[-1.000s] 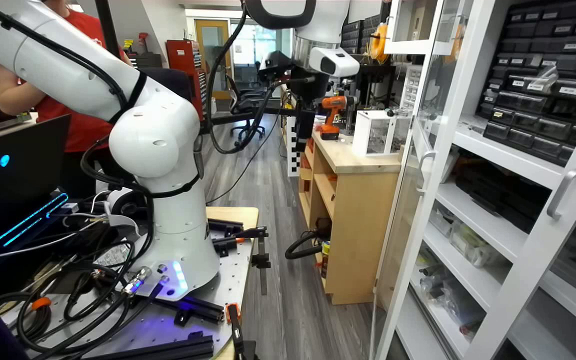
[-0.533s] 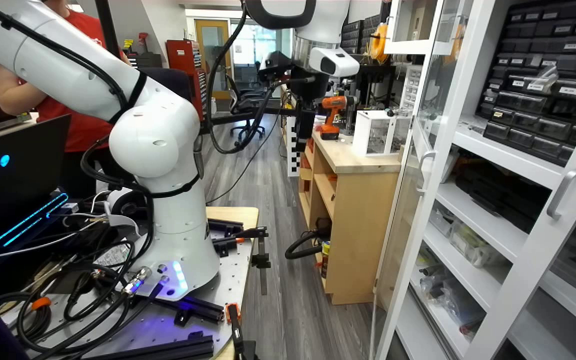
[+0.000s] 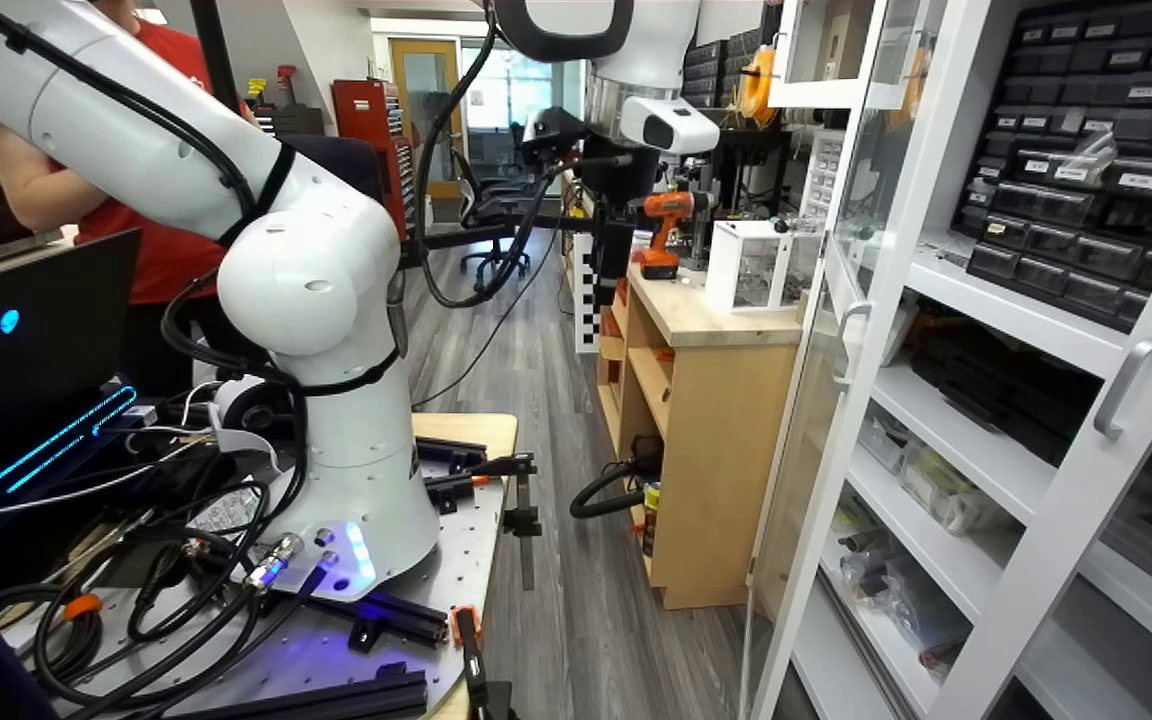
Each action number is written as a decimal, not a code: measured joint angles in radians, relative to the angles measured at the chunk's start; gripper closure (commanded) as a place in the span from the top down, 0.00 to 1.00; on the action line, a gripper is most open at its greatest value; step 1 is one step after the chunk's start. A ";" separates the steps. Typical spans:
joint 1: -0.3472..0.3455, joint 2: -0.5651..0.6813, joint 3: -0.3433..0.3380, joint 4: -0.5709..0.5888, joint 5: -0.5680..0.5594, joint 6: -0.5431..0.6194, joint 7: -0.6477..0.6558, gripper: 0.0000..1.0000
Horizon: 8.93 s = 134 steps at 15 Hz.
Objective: Push and close the glass door
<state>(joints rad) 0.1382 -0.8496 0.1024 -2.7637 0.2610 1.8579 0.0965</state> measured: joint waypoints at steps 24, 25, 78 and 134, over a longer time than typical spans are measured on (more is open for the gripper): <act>-0.156 0.328 0.231 0.091 -0.198 0.691 0.414 1.00; -0.172 0.350 0.236 0.103 -0.225 0.710 0.435 1.00; -0.451 0.613 0.356 0.223 -0.671 1.023 0.742 0.05; -0.074 1.166 -0.071 0.941 -0.442 0.864 0.044 1.00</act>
<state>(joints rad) 0.0643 0.3163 0.0319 -1.8227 -0.1811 2.7221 0.1407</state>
